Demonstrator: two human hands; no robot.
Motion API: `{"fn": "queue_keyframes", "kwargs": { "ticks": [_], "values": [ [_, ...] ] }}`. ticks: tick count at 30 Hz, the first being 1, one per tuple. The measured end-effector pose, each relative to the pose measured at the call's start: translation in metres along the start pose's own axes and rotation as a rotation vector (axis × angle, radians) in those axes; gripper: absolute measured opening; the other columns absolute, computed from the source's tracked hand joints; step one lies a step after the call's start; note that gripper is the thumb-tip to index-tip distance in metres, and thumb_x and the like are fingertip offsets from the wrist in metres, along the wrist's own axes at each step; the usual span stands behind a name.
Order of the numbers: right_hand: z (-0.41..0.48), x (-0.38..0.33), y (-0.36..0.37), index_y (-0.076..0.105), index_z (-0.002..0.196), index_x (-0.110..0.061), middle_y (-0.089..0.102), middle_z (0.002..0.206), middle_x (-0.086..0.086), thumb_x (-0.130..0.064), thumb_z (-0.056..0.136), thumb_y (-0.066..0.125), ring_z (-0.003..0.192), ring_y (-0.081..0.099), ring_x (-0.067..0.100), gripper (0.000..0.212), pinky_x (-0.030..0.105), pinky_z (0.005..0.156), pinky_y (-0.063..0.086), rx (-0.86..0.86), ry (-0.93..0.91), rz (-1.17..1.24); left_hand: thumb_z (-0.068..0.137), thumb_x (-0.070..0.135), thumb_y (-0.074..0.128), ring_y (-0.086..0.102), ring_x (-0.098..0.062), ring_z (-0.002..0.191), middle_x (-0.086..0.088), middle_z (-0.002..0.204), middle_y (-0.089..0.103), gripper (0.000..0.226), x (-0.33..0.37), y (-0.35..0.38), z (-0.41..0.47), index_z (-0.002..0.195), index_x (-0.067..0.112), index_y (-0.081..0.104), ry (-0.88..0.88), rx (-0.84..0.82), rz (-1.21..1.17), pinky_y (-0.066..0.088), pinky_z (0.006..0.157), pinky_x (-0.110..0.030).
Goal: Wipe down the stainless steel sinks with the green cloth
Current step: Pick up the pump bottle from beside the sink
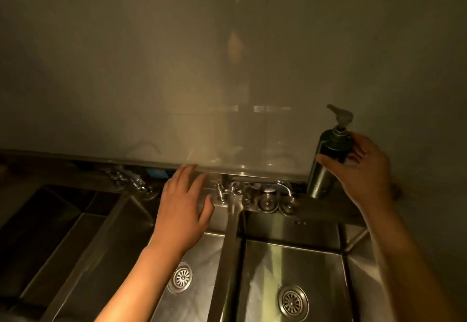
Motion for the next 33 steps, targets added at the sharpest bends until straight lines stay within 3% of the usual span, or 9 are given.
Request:
{"fn": "queue_keyframes", "kwargs": {
  "ticks": [6,13,16,20,24,28,33],
  "values": [
    [-0.035,-0.094,0.088,0.063,0.115,-0.051,0.066,0.113,-0.031,-0.04,0.064,0.09,0.11,0.06,-0.007,0.059,0.021,0.091,0.047,-0.088,-0.109,0.024,0.098,0.04,0.049,0.031,-0.032,0.152,-0.011,0.159,0.042,0.053,-0.089,-0.092,-0.048,0.146,0.016,0.056,-0.134,0.148,0.056,0.032,0.122,-0.05],
    [-0.103,-0.211,0.198,0.065,0.114,-0.05,0.068,0.118,-0.026,-0.046,0.067,0.088,0.113,0.062,-0.002,0.053,0.032,0.098,0.048,-0.274,-0.266,0.128,0.099,0.037,0.059,0.027,-0.024,0.155,-0.005,0.162,0.038,0.053,-0.184,-0.198,-0.133,0.149,0.02,0.052,-0.303,0.297,0.123,0.026,0.126,-0.045],
    [-0.139,-0.253,0.24,0.065,0.112,-0.049,0.069,0.113,-0.029,-0.052,0.063,0.087,0.105,0.063,-0.01,0.054,0.026,0.092,0.049,-0.34,-0.325,0.163,0.099,0.037,0.06,0.029,-0.024,0.154,-0.004,0.162,0.039,0.053,-0.216,-0.241,-0.173,0.149,0.02,0.052,-0.356,0.353,0.15,0.024,0.124,-0.041],
    [-0.19,-0.298,0.287,0.066,0.116,-0.045,0.069,0.113,-0.028,-0.05,0.058,0.09,0.104,0.064,-0.008,0.063,0.025,0.09,0.05,-0.416,-0.369,0.219,0.099,0.037,0.061,0.029,-0.025,0.155,-0.004,0.162,0.039,0.054,-0.251,-0.301,-0.225,0.149,0.02,0.052,-0.397,0.436,0.165,0.03,0.124,-0.047],
    [-0.246,-0.35,0.332,0.067,0.111,-0.05,0.071,0.111,-0.026,-0.043,0.063,0.092,0.103,0.067,-0.006,0.055,0.024,0.09,0.051,-0.513,-0.463,0.246,0.1,0.038,0.057,0.023,-0.024,0.156,-0.002,0.164,0.035,0.053,-0.289,-0.354,-0.284,0.151,0.023,0.05,-0.452,0.501,0.174,0.028,0.125,-0.051],
    [-0.3,-0.396,0.376,0.07,0.117,-0.034,0.074,0.11,-0.021,-0.042,0.063,0.093,0.103,0.069,-0.002,0.059,0.021,0.092,0.055,-0.587,-0.519,0.313,0.1,0.041,0.049,0.023,-0.023,0.156,-0.002,0.163,0.034,0.053,-0.324,-0.4,-0.348,0.15,0.023,0.05,-0.514,0.575,0.219,0.029,0.122,-0.052],
    [-0.37,-0.437,0.435,0.069,0.121,-0.033,0.073,0.113,-0.019,-0.045,0.064,0.092,0.107,0.068,-0.001,0.063,0.027,0.095,0.053,-0.726,-0.549,0.363,0.099,0.035,0.061,0.028,-0.025,0.153,-0.002,0.159,0.036,0.051,-0.361,-0.443,-0.419,0.147,0.024,0.051,-0.577,0.629,0.283,0.037,0.117,-0.052]
  ]
}}
Point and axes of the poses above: each hand's wrist, its own z-axis towards the middle knuckle, its own y-axis out of the palm, x = y × z, the point moved 9 cm from there along z, towards the middle knuckle
